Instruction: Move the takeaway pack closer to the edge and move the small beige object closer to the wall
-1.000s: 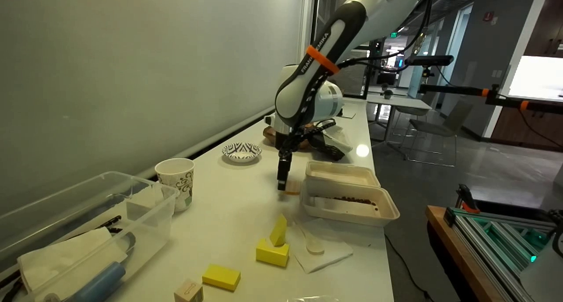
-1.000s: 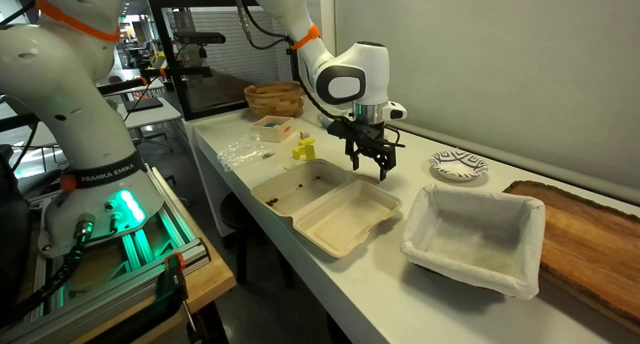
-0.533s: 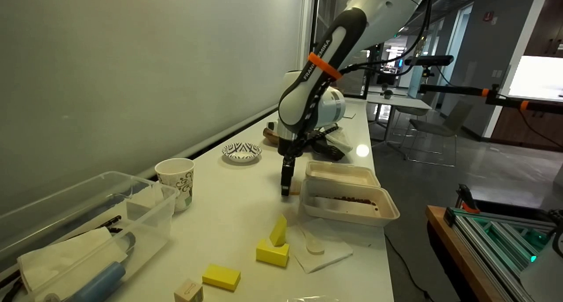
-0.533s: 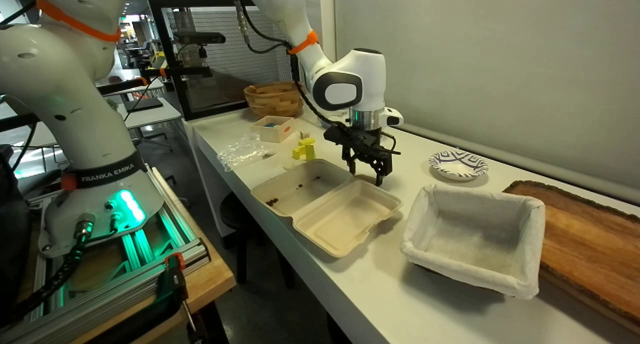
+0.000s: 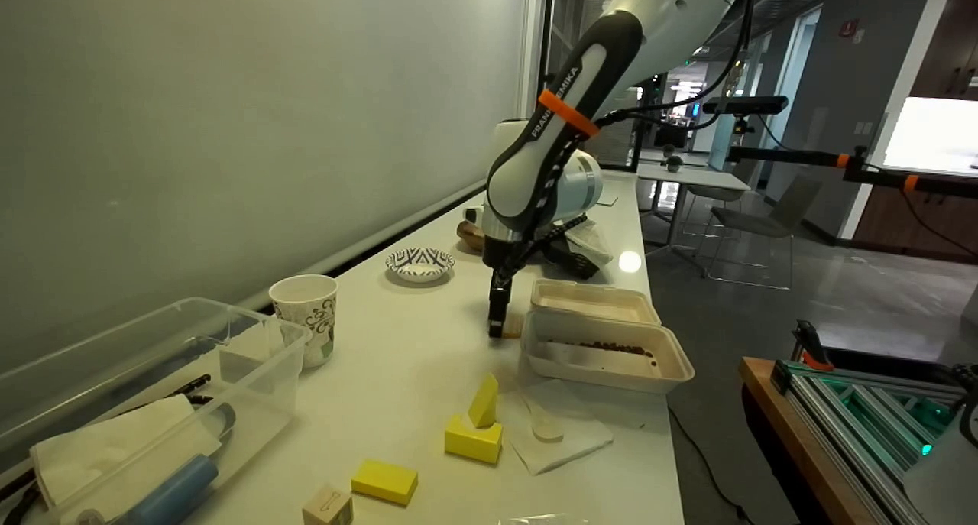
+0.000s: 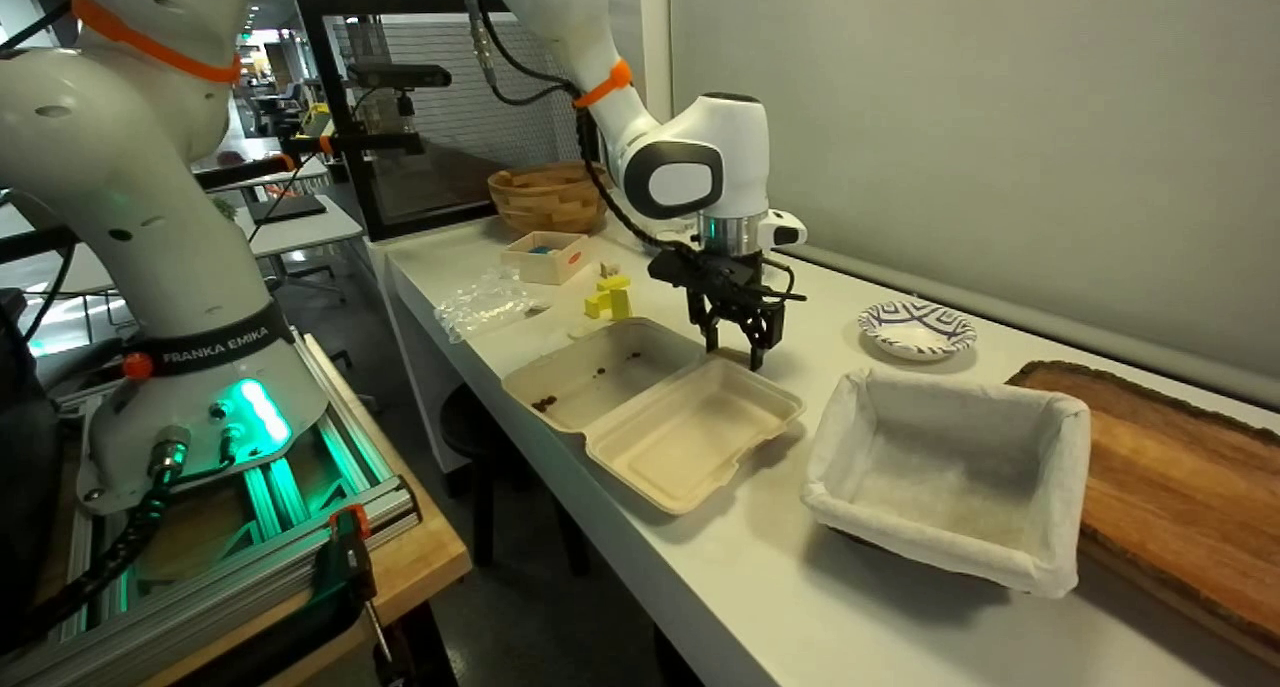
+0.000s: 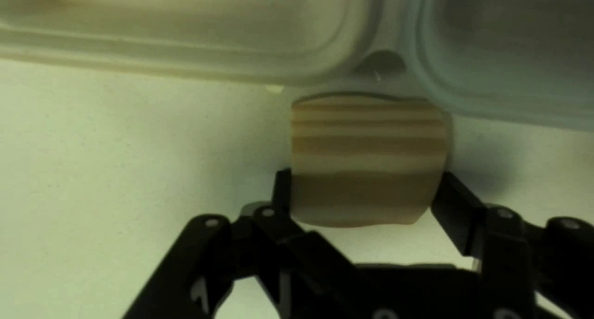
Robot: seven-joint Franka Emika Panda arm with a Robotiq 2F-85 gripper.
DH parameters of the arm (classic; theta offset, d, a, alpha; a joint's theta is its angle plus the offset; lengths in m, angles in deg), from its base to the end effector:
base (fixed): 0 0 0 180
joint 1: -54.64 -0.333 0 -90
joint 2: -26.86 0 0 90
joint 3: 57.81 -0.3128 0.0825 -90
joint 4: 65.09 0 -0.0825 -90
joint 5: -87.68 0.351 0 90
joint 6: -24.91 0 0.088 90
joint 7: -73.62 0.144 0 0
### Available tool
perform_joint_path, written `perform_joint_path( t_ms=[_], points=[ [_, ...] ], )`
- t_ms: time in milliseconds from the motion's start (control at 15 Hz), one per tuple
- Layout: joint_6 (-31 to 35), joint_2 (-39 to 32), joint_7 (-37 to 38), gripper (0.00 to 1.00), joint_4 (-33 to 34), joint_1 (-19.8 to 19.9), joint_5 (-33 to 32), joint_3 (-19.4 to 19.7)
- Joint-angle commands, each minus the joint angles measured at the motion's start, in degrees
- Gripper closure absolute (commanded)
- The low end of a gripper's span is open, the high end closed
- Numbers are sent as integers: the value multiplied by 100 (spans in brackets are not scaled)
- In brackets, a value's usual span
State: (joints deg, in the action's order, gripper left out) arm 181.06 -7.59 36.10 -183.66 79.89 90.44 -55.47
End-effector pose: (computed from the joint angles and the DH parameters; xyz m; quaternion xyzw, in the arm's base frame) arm 0.5076 -0.2671 0.1302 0.9972 0.0687 0.0228 0.0159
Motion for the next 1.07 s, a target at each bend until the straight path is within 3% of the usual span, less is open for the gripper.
perform_joint_path(
  t_ms=[0, 400, 1000],
  points=[
    [202, -21, 33, 49, -114, -4, -189, 14],
    [114, 76, 54, 49, 126, -85, -343, 7],
    [-231, -216, 116, 49, 1394, -325, -414, -69]
  ],
)
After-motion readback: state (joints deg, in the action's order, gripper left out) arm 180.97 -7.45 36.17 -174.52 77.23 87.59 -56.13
